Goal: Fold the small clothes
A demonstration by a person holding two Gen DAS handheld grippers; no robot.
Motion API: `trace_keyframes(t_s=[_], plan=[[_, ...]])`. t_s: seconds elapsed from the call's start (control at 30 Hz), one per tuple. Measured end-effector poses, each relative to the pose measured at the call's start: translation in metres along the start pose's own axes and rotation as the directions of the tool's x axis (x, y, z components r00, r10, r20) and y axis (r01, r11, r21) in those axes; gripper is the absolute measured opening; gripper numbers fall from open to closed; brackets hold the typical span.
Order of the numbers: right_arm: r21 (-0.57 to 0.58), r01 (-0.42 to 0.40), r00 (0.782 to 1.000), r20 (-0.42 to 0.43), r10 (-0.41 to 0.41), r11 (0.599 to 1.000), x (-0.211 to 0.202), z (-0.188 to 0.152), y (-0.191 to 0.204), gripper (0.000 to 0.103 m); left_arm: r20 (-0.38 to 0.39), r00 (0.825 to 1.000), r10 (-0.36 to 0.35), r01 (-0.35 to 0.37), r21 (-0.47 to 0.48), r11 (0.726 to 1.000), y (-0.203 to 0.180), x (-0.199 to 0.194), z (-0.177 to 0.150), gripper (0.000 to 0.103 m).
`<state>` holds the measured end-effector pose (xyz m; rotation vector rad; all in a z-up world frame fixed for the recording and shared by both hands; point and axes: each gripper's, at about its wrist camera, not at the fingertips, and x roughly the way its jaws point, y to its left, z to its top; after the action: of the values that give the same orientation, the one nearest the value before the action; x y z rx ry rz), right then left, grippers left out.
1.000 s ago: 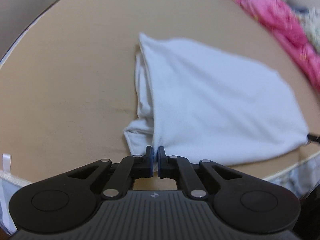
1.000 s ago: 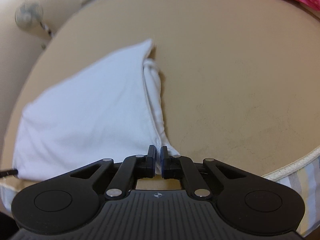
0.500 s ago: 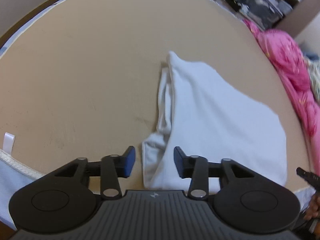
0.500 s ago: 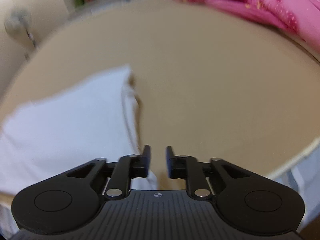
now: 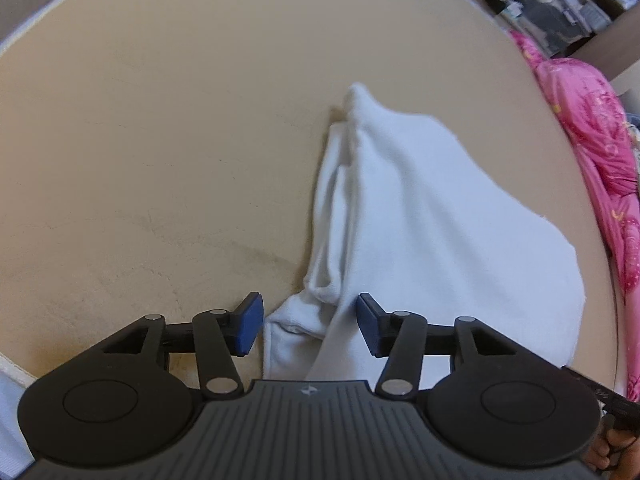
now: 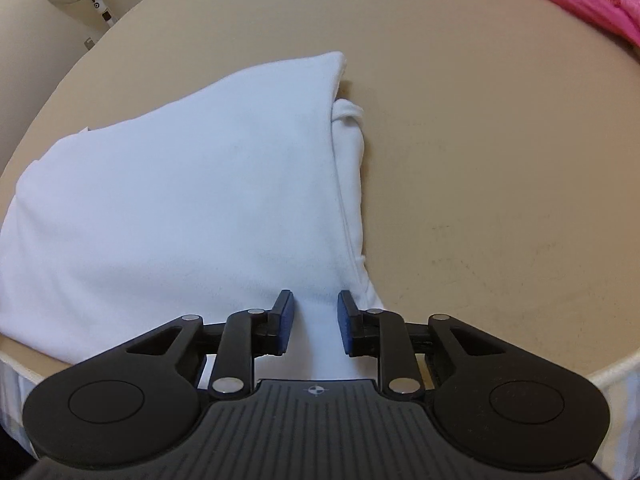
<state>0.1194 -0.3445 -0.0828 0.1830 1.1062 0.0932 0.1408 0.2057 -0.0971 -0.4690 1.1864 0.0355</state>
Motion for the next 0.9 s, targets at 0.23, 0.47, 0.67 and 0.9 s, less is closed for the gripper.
trace_keyframes(t_s=[0.23, 0.47, 0.67, 0.9], plan=[[0.060, 0.003, 0.994, 0.106, -0.009, 0.998, -0.023, 0.004, -0.014, 0.027, -0.027, 0.999, 0.043, -0.041, 0.069, 0.997, -0.012, 0.017, -0.002, 0.062], [0.158, 0.016, 0.986, 0.163, -0.042, 0.987, -0.027, 0.010, -0.038, 0.027, -0.009, 0.998, 0.061, -0.060, 0.080, 0.995, -0.020, 0.016, -0.008, 0.063], [0.149, 0.005, 0.982, 0.184, -0.033, 0.989, -0.028, 0.012, -0.040, 0.027, 0.017, 0.997, 0.080, -0.082, 0.109, 0.991, -0.028, 0.009, -0.017, 0.047], [0.200, -0.005, 0.973, 0.226, -0.041, 0.980, -0.036, 0.015, -0.049, 0.027, 0.034, 0.997, 0.070, -0.075, 0.165, 0.983, -0.037, 0.009, -0.024, 0.024]])
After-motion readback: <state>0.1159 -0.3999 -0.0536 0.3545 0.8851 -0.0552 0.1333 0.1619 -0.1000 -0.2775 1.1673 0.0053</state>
